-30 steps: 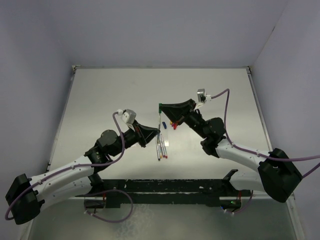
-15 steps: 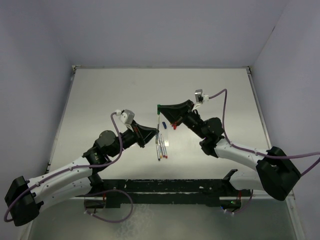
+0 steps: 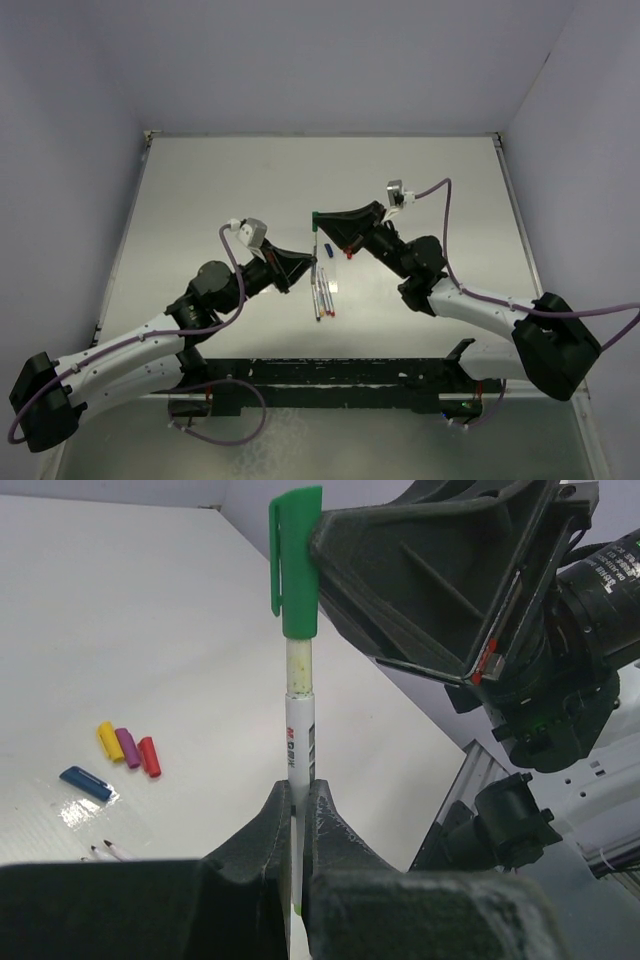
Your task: Insert the pens into the pen caps
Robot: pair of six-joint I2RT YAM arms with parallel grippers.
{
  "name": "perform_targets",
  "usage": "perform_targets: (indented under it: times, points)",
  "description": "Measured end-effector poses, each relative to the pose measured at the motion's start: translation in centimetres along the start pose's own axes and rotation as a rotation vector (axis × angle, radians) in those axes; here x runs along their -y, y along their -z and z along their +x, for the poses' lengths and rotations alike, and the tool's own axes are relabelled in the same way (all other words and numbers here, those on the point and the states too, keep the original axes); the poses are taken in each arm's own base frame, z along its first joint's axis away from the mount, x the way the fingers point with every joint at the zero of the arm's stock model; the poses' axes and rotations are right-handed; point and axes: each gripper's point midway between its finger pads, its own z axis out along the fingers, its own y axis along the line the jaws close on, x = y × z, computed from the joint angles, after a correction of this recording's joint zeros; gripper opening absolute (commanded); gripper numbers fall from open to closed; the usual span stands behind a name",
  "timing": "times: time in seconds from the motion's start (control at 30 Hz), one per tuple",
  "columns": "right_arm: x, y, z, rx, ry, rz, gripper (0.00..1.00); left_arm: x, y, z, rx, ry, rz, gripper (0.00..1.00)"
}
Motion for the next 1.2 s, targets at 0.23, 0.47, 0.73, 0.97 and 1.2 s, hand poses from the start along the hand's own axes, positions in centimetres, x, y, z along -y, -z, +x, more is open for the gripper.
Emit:
perform_targets:
  times: [0.23, 0.47, 0.73, 0.97, 1.2]
  points:
    - [-0.1, 0.0, 1.1, -0.029, -0.013, 0.0, 0.0, -0.2, -0.1, -0.5, 0.023, -0.008, -0.012, 0.0]
    - [0.3, 0.2, 2.4, -0.081, -0.023, 0.014, 0.0, -0.8, 0.1, -0.4, 0.022, -0.029, -0.039, 0.0]
    - [1.3, 0.6, 3.8, -0.144, -0.006, 0.059, 0.0, -1.8, 0.6, 0.2, -0.006, -0.053, -0.084, 0.0]
    - [1.1, 0.4, 3.8, -0.157, 0.037, 0.087, 0.0, -1.7, 0.7, -0.2, 0.008, -0.075, -0.085, 0.0]
    - [0.6, -0.3, 4.4, -0.183, 0.109, 0.137, 0.0, -2.1, 0.7, -0.5, 0.017, -0.101, -0.102, 0.0]
